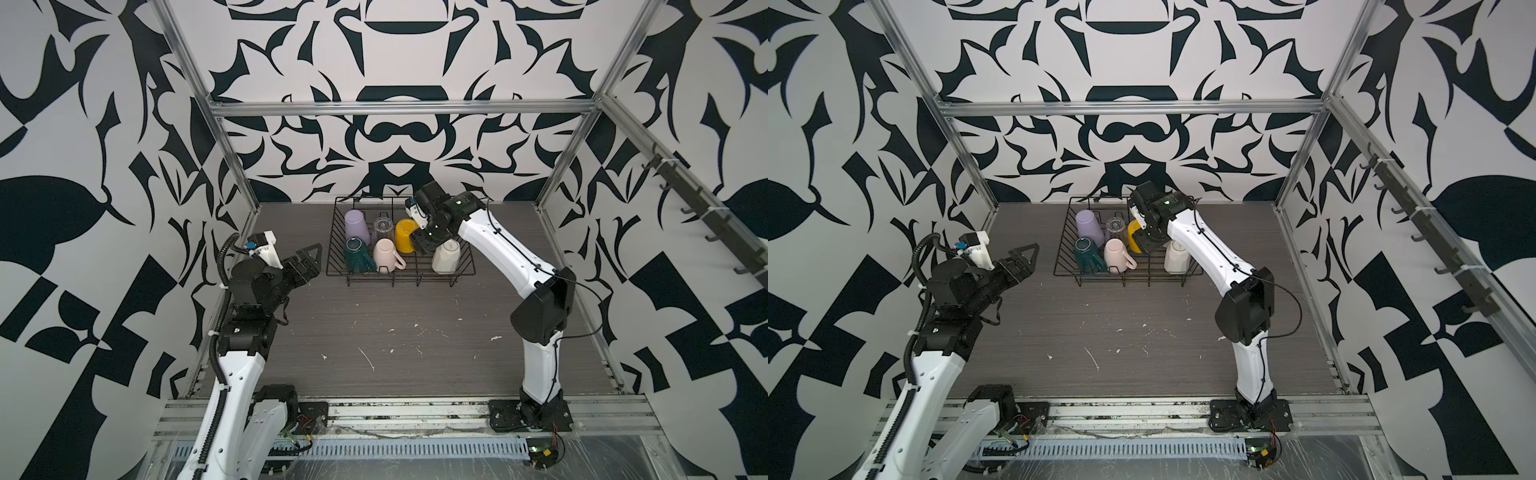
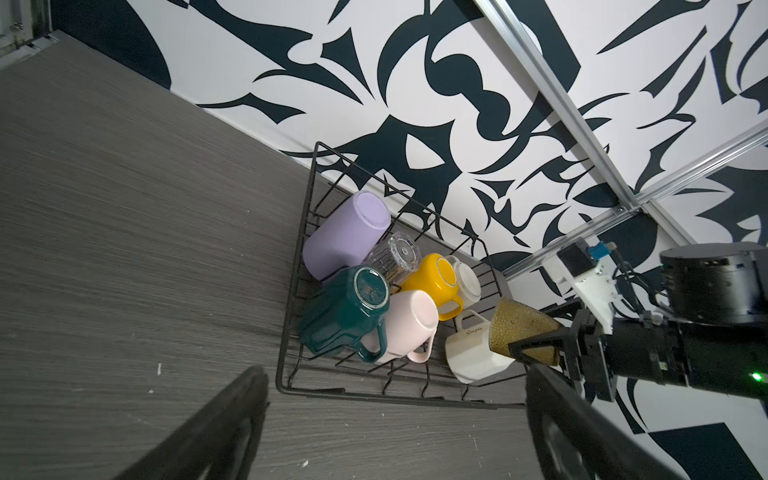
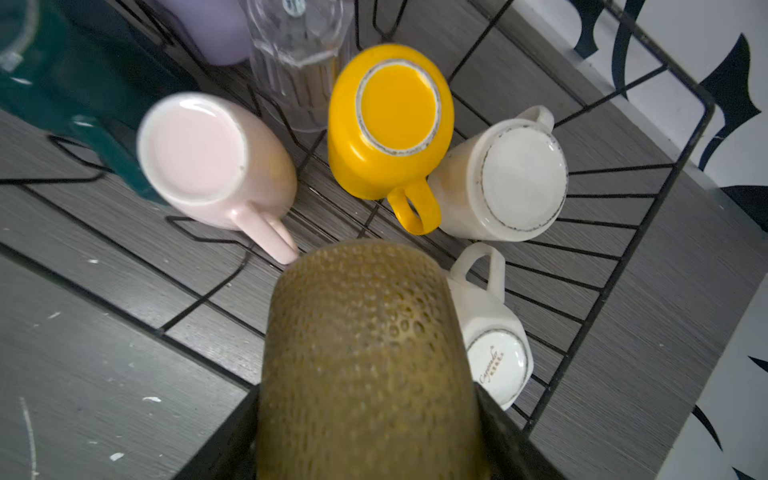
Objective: Load the cups into the dish rack
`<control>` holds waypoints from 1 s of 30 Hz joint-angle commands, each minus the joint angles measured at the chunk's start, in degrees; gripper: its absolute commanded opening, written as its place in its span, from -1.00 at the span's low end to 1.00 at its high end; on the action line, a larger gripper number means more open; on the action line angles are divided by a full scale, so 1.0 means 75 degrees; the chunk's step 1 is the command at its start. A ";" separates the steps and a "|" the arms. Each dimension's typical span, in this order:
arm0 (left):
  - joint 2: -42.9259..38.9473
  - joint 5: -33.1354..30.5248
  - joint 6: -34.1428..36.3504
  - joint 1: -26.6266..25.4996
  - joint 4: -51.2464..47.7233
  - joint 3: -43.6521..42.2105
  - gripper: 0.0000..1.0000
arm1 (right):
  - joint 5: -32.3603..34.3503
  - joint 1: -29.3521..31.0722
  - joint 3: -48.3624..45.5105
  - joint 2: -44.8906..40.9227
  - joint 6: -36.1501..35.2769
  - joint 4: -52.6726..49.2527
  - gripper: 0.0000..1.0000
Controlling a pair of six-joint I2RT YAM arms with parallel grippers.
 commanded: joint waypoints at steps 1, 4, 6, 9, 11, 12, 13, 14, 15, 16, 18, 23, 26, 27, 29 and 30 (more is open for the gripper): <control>-0.0085 -0.0211 0.0164 0.0047 -0.0179 -0.0072 0.99 | 0.0637 0.0048 0.0607 0.0229 -0.0252 -0.0512 -1.00; -0.0120 -0.0229 0.0216 0.0059 -0.0236 -0.0060 0.98 | 0.0666 0.0049 0.0834 0.0539 -0.0340 -0.0633 -1.00; -0.0135 -0.0246 0.0228 0.0069 -0.0278 -0.0060 0.98 | 0.0722 0.0052 0.0979 0.0750 -0.0416 -0.0765 -1.00; -0.0129 -0.0250 0.0239 0.0079 -0.0302 -0.0072 0.98 | 0.0714 0.0068 0.1111 0.1004 -0.0497 -0.0874 -1.00; -0.0120 -0.0246 0.0232 0.0082 -0.0309 -0.0070 0.99 | 0.0678 0.0093 0.1130 0.1134 -0.0539 -0.0896 -1.00; -0.0120 -0.0246 0.0233 0.0082 -0.0308 -0.0063 0.99 | 0.0667 0.0102 0.1161 0.1199 -0.0557 -0.0910 -1.00; -0.0131 -0.0246 0.0240 0.0082 -0.0308 -0.0071 0.99 | 0.0657 0.0107 0.1189 0.1265 -0.0574 -0.0928 -1.00; -0.0123 -0.0256 0.0233 0.0082 -0.0308 -0.0072 0.98 | 0.0663 0.0111 0.1215 0.1343 -0.0586 -0.0947 -1.00; -0.0124 -0.0255 0.0240 0.0088 -0.0310 -0.0059 0.99 | 0.0663 0.0122 0.1268 0.1431 -0.0618 -0.0978 -1.00; -0.0126 -0.0257 0.0236 0.0093 -0.0320 -0.0060 0.98 | 0.0658 0.0117 0.1316 0.1507 -0.0624 -0.1013 -1.00; -0.0122 -0.0269 0.0240 0.0093 -0.0343 -0.0047 0.99 | 0.0615 0.0117 0.1388 0.1683 -0.0662 -0.1052 -1.00; -0.0160 -0.0316 0.0252 0.0105 -0.0401 -0.0044 0.99 | 0.0594 0.0141 0.1580 0.2025 -0.0731 -0.1193 -1.00; -0.0190 -0.0350 0.0273 0.0105 -0.0425 -0.0048 0.99 | 0.0546 0.0147 0.1625 0.2167 -0.0761 -0.1217 -1.00; -0.0201 -0.0362 0.0285 0.0097 -0.0446 -0.0047 0.99 | 0.0536 0.0150 0.1630 0.2218 -0.0771 -0.1233 -1.00; -0.0202 -0.0368 0.0286 0.0103 -0.0466 -0.0034 0.99 | 0.0499 0.0140 0.1631 0.2300 -0.0783 -0.1251 -1.00; -0.0202 -0.0386 0.0292 0.0106 -0.0481 -0.0026 0.99 | 0.0460 0.0149 0.1631 0.2344 -0.0775 -0.1251 -1.00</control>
